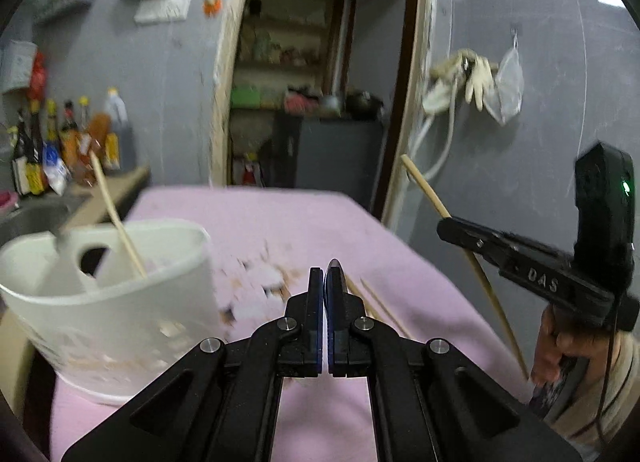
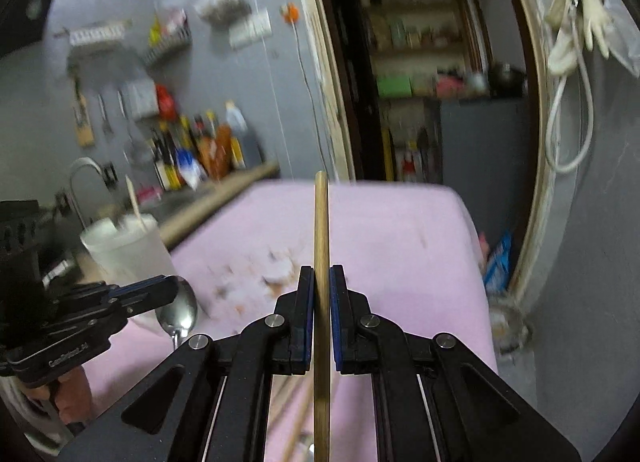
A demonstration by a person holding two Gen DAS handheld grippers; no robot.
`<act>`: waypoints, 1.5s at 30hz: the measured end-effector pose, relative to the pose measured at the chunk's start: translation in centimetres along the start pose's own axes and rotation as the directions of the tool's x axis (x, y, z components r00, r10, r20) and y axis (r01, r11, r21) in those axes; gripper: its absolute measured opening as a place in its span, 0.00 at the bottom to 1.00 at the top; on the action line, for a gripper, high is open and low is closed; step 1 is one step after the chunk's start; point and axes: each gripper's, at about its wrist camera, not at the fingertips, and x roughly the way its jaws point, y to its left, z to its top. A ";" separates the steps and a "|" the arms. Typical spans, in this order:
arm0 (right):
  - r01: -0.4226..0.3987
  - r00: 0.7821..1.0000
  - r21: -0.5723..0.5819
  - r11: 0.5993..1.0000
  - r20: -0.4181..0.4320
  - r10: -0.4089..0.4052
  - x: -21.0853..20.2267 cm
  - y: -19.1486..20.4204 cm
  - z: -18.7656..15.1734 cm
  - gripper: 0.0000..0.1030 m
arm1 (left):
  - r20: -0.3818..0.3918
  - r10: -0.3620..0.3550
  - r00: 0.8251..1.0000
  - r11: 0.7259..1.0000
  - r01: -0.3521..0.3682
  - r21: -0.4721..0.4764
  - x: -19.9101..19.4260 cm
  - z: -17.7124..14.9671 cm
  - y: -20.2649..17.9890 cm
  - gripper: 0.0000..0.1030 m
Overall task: Organize utensils
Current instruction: 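Lift the spoon with the left tool while the right tool carries the chopstick toward the holder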
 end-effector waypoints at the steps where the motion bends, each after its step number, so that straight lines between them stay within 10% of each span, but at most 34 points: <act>1: -0.007 0.999 -0.008 1.000 0.041 0.007 -0.4 0.6 0.3 0.05 | 0.021 0.008 1.000 1.000 -0.008 0.001 -0.6 0.4 0.1 0.00; 15: -0.148 0.908 -0.030 0.989 0.391 0.148 -1.1 8.8 4.6 0.05 | 0.197 0.191 0.962 0.981 -0.192 -0.016 -8.9 5.2 5.4 0.00; 36: -0.187 0.803 0.078 0.979 0.586 0.106 5.1 15.1 7.7 0.05 | 0.287 0.549 0.785 0.835 -0.525 -0.163 -14.0 6.5 17.3 0.00; 45: -0.120 0.820 0.056 0.991 0.569 0.067 7.3 15.5 7.1 0.05 | 0.277 0.615 0.738 0.786 -0.602 -0.140 -10.5 4.2 18.0 0.00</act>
